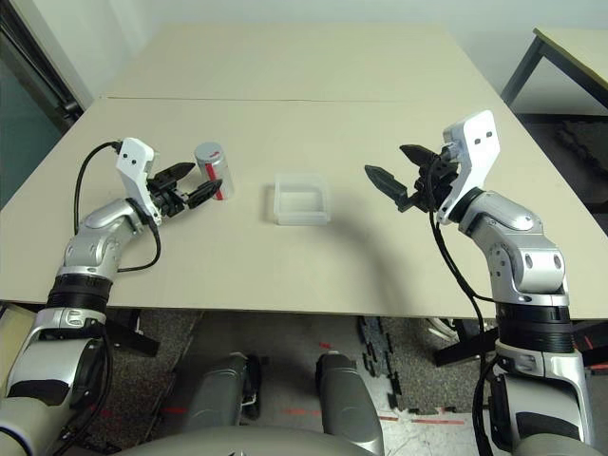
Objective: Pour the medicine from the bottle into the box.
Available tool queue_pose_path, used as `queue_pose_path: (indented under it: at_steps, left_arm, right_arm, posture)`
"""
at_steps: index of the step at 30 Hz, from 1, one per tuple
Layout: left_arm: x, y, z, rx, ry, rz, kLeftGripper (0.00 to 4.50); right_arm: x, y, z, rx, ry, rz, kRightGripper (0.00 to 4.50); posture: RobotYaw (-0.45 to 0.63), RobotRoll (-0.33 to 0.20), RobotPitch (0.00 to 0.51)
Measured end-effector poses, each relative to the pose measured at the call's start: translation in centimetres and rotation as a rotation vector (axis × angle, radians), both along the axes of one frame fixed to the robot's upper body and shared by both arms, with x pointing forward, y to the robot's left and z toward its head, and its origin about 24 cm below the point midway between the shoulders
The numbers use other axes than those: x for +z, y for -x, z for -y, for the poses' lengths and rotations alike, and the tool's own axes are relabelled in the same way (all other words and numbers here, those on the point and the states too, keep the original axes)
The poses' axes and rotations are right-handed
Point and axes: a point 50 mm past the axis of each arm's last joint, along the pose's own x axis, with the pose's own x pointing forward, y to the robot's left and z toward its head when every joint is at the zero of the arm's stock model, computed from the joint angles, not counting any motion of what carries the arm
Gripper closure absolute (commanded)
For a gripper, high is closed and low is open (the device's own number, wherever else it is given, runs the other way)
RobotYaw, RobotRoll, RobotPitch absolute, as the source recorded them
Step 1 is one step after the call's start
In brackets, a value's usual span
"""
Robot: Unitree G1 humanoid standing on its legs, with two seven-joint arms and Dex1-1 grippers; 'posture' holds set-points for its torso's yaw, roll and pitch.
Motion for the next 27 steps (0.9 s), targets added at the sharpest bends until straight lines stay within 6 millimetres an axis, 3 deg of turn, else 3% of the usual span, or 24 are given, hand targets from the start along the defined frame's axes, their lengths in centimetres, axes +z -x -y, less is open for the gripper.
queue_pose_path:
  at_steps: [16, 27]
  left_arm:
    - [-0.6, -0.9, -0.4, 0.047, -0.017, -0.013, 0.04]
    - [-1.4, -1.8, 0.9, 0.026, -0.014, -0.034, 0.04]
  right_arm:
    - [0.3, -0.4, -1.0, 0.030, -0.024, 0.018, 0.00]
    - [-0.1, 0.3, -3.4, 0.220, 0.043, -0.025, 0.00]
  posture:
    - [-0.05, 0.000, 0.099]
    - [-0.07, 0.000, 0.097]
